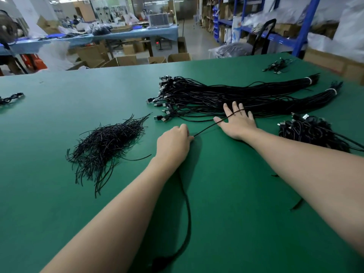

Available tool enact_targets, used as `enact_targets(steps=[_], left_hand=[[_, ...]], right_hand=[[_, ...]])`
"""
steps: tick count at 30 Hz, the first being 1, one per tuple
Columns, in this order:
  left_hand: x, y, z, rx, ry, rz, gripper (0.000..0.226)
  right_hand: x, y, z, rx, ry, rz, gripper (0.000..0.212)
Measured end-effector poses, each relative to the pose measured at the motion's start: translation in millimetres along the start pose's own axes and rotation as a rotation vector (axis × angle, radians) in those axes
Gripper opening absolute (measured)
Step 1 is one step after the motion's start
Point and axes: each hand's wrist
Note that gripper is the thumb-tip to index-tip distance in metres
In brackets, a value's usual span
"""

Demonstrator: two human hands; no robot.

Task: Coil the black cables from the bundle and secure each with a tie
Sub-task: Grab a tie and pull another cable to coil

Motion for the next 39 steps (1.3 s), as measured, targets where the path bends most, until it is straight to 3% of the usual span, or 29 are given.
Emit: enact_targets(steps=[5,9,14,19,21,23,24,27,30,33,36,39], left_hand=[[13,-4,14,-0.399,-0.075,-0.075,0.020],[30,-27,28,-0.444,-0.100,-0.059,0.010],[51,-65,62,-0.247,0.066,-0.001,0.033],[60,-69,72,0.365,0.051,-0.032,0.014],[59,-60,69,0.590,0.076,-0.093,0.010],[56,-48,67,0.849,0.120,-0.136,0.007],[54,-41,67,0.976,0.147,-0.152,0.009],[47,-16,72,1.267,0.240,-0.181,0.007],[39,3,78,1.345,0.321,-0.190,0.006],[36,12,80,1.351,0.372,-0.157,0.005],[37,7,77,1.272,0.365,-0.109,0.004],[48,-8,70,0.748,0.377,-0.087,0.017]], right_hand=[[-5,-3,0,0.015,-0.044,-0.019,0.080],[-8,-5,3,0.001,-0.070,-0.044,0.077],[-4,-5,3,-0.009,-0.066,-0.046,0.076],[24,-19,13,0.028,-0.012,-0.006,0.068],[49,-33,21,0.038,0.060,0.041,0.054],[83,-47,25,-0.169,0.115,0.096,0.048],[106,-55,25,-0.405,0.063,0.124,0.054],[177,-67,18,-1.119,-0.467,0.289,0.073],[231,-66,2,-1.470,-0.825,0.432,0.074],[258,-62,-5,-1.728,-0.817,0.438,0.045],[264,-55,-3,-1.781,-0.744,0.375,0.026],[261,-45,2,-1.761,-0.666,0.329,0.021]])
Point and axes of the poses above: each hand's wrist, its own x-axis away from the middle knuckle, its own z-axis out of the back of the hand, y = z × x, and after that the axes turned 7 degrees about -y, right-handed
